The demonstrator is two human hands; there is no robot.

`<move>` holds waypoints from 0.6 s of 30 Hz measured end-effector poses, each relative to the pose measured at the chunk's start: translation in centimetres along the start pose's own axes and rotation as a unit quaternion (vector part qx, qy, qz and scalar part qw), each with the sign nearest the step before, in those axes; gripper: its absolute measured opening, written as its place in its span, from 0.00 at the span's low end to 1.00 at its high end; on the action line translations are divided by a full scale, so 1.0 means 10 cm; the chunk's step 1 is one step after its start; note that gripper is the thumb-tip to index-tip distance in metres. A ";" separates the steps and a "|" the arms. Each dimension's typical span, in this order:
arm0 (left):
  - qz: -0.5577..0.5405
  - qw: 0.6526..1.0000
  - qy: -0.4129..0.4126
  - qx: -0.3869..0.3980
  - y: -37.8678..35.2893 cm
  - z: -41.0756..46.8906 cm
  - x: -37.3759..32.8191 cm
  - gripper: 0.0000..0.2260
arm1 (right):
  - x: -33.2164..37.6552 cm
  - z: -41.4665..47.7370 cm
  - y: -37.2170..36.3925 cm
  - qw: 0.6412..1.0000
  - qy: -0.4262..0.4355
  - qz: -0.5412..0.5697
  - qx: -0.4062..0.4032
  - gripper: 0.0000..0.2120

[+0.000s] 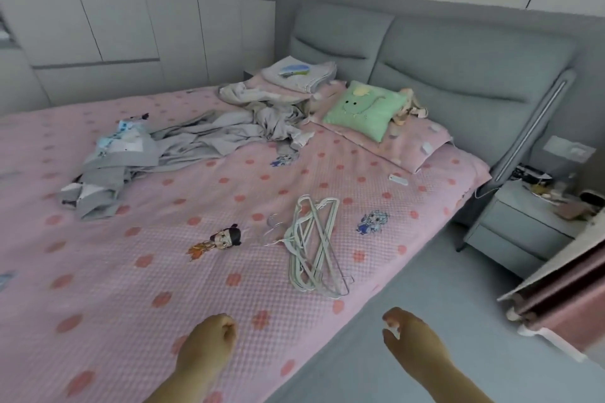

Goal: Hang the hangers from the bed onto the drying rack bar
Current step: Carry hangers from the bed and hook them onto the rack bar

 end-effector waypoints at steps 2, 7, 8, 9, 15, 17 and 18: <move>0.010 1.000 0.008 -0.011 -0.06 0.25 0.05 0.08 | 0.03 0.37 -0.08 1.000 0.000 -0.006 0.022 0.16; 0.027 1.000 0.013 -0.008 -0.28 0.77 0.30 0.09 | 0.19 1.08 -0.45 0.997 -0.002 -0.012 0.078 0.17; 0.031 0.999 0.022 -0.009 -0.32 0.90 0.37 0.11 | 0.24 1.20 -0.54 0.996 0.002 -0.017 0.087 0.17; 0.041 0.998 0.036 -0.007 -0.35 1.04 0.45 0.16 | 0.29 1.32 -0.61 0.995 0.004 -0.020 0.093 0.17; 0.142 0.988 0.022 0.055 -0.54 1.92 0.58 0.26 | 0.47 1.99 -0.92 0.992 -0.040 -0.003 0.117 0.20; 0.167 0.984 0.013 0.063 -0.56 2.20 0.62 0.27 | 0.55 2.22 -1.02 0.991 -0.045 0.003 0.127 0.21; 0.181 0.981 0.015 0.069 -0.56 2.32 0.66 0.27 | 0.60 2.33 -1.08 0.990 -0.048 0.006 0.132 0.21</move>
Point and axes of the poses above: each hand's wrist, its own z-axis towards the middle knuckle, its own y-axis out of the back of the hand, x = y × z, the point moved 8 cm from there along z, towards the middle knuckle, and after that the axes turned 12 degrees about -z, right-handed, at the moved point
